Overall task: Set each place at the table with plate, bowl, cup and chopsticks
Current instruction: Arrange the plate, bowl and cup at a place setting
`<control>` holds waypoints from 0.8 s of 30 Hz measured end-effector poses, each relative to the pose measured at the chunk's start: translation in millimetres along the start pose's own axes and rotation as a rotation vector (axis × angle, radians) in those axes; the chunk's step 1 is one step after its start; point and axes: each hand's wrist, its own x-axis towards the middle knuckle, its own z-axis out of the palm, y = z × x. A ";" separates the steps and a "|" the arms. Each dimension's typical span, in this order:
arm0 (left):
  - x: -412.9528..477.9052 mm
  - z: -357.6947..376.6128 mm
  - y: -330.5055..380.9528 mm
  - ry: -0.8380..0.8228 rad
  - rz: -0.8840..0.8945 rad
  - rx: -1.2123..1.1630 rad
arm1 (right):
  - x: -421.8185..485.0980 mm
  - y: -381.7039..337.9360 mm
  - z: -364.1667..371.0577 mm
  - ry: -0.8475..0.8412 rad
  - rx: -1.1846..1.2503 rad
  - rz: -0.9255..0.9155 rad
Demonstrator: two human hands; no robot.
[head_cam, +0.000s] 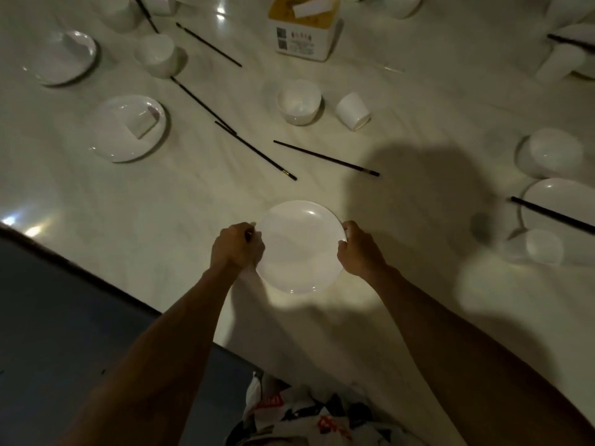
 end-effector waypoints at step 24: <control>-26.2 18.1 33.1 -0.096 0.081 -0.181 | -63.6 40.5 14.8 0.160 0.520 0.272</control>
